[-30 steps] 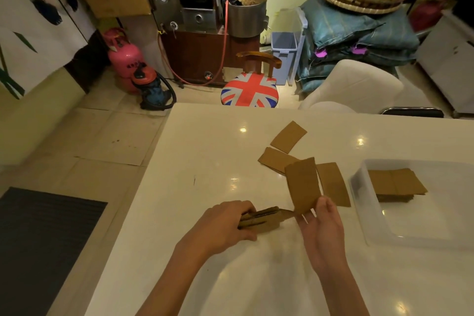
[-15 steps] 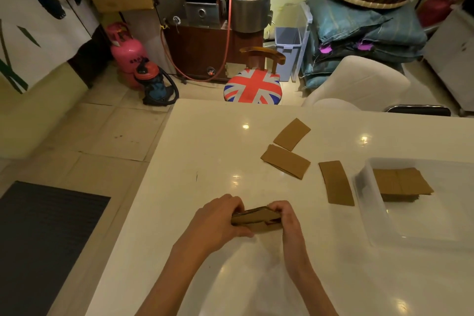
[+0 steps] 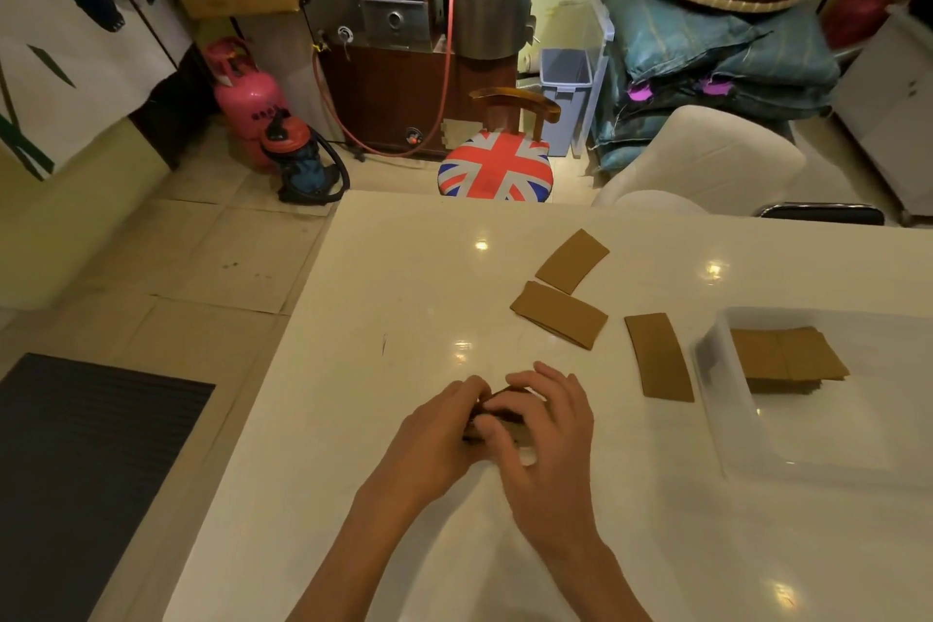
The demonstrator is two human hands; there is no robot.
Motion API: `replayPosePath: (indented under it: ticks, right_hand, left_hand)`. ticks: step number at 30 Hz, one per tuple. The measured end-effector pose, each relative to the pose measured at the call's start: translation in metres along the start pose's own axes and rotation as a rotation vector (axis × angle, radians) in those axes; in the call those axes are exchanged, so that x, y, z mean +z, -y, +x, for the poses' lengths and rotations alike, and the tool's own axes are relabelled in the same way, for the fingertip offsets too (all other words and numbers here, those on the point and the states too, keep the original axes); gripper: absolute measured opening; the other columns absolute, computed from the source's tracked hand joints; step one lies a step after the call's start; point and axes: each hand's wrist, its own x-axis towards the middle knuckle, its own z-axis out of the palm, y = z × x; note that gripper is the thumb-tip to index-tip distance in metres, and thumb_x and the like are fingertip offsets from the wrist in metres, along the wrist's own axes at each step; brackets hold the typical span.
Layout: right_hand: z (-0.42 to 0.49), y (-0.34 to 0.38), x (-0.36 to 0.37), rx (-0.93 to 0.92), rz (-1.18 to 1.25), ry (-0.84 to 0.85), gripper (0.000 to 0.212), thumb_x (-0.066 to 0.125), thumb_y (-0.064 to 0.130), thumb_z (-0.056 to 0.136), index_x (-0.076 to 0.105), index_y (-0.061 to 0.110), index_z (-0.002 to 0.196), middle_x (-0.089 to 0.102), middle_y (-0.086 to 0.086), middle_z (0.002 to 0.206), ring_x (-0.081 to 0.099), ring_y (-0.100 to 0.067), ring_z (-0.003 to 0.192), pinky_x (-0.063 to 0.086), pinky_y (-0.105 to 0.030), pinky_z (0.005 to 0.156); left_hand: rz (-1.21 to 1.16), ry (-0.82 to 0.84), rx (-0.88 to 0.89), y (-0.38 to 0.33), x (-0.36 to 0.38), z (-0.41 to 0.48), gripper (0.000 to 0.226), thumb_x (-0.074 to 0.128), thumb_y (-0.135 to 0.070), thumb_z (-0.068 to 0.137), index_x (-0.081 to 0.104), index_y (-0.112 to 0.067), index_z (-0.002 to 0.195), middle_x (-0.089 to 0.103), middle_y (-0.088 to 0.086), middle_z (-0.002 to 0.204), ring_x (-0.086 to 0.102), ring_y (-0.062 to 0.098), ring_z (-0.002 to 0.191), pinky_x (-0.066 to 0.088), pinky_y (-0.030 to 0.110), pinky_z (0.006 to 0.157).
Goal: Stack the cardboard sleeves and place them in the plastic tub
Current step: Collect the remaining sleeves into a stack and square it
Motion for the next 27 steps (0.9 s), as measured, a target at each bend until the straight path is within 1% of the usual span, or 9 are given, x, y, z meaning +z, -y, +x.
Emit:
replayPosePath:
  ticks: [2,4,6,11,14,16,20,23,27]
  right_hand:
    - [-0.002,-0.017,0.000,0.157,0.062,-0.102,0.020,0.058,0.028,0.092,0.064,0.028,0.111,0.039,0.022,0.138,0.039,-0.006,0.131,0.040,-0.035,0.107]
    - [-0.004,-0.028,-0.008,0.250,0.150,-0.151,0.034,0.053,0.019,0.093,0.055,0.029,0.125,0.030,0.020,0.146,0.029,0.004,0.135,0.034,-0.011,0.105]
    - [-0.003,-0.030,-0.013,0.244,0.197,-0.157,0.041,0.051,0.014,0.093,0.048,0.032,0.130,0.037,0.011,0.142,0.034,0.003,0.132,0.032,-0.004,0.101]
    - [0.006,-0.017,-0.016,0.347,0.267,-0.176,0.020,0.050,0.014,0.098,0.064,0.028,0.103,0.046,0.004,0.119,0.056,-0.007,0.109,0.049,-0.011,0.087]
    - [0.015,-0.031,-0.031,0.630,0.588,-0.302,0.021,0.042,0.015,0.103,0.062,0.020,0.098,0.062,-0.004,0.108,0.064,-0.015,0.110,0.053,-0.037,0.095]
    - [0.014,-0.042,-0.034,0.720,0.626,-0.234,0.020,0.040,0.016,0.104,0.060,0.017,0.100,0.067,0.001,0.103,0.064,-0.018,0.112,0.049,-0.047,0.100]
    - [-0.002,-0.048,-0.026,0.640,0.289,-0.020,0.022,0.044,0.012,0.102,0.064,0.021,0.100,0.065,0.003,0.107,0.058,-0.002,0.103,0.046,-0.046,0.103]
    - [-0.007,-0.037,-0.030,0.517,0.170,-0.166,0.022,0.043,0.023,0.103,0.058,0.037,0.111,0.060,0.017,0.119,0.051,0.003,0.116,0.042,-0.035,0.108]
    - [-0.011,0.003,0.001,0.042,-0.129,0.143,0.036,0.026,0.033,0.104,0.053,0.037,0.128,0.050,0.018,0.136,0.030,-0.003,0.142,0.010,-0.037,0.123]
  left_hand:
    - [-0.058,0.003,0.001,-0.001,0.001,-0.002,0.037,0.075,-0.031,0.085,0.046,-0.035,0.108,0.060,-0.013,0.102,0.060,0.007,0.083,0.050,0.020,0.070]
    - [-0.002,-0.007,0.027,-0.002,0.002,-0.005,0.039,0.074,-0.032,0.086,0.048,-0.033,0.113,0.061,-0.014,0.108,0.060,0.006,0.087,0.048,0.017,0.074]
    - [0.091,-0.026,0.057,-0.002,0.004,-0.008,0.038,0.073,-0.034,0.087,0.050,-0.031,0.117,0.061,-0.013,0.112,0.060,0.008,0.091,0.048,0.019,0.077]
    - [0.074,-0.023,0.034,-0.005,0.006,-0.004,0.043,0.075,-0.037,0.085,0.051,-0.032,0.120,0.061,-0.013,0.116,0.061,0.008,0.096,0.051,0.021,0.083]
    - [0.171,-0.021,0.007,-0.005,0.005,-0.002,0.044,0.073,-0.046,0.084,0.053,-0.030,0.119,0.062,-0.011,0.112,0.062,0.013,0.094,0.052,0.030,0.084]
    - [0.226,-0.015,-0.003,-0.004,0.006,-0.001,0.043,0.072,-0.048,0.083,0.054,-0.029,0.118,0.063,-0.009,0.111,0.062,0.015,0.093,0.052,0.034,0.084]
    - [0.202,-0.005,0.023,-0.005,0.011,-0.002,0.038,0.071,-0.042,0.086,0.053,-0.029,0.117,0.061,-0.009,0.111,0.061,0.013,0.092,0.052,0.034,0.083]
    - [0.212,-0.018,0.006,-0.006,0.011,-0.003,0.038,0.070,-0.043,0.086,0.053,-0.029,0.117,0.061,-0.009,0.110,0.061,0.014,0.091,0.052,0.033,0.081]
    - [0.213,-0.034,-0.033,-0.004,0.011,-0.002,0.030,0.062,-0.043,0.089,0.053,-0.032,0.116,0.065,-0.008,0.105,0.065,0.017,0.091,0.050,0.031,0.076]
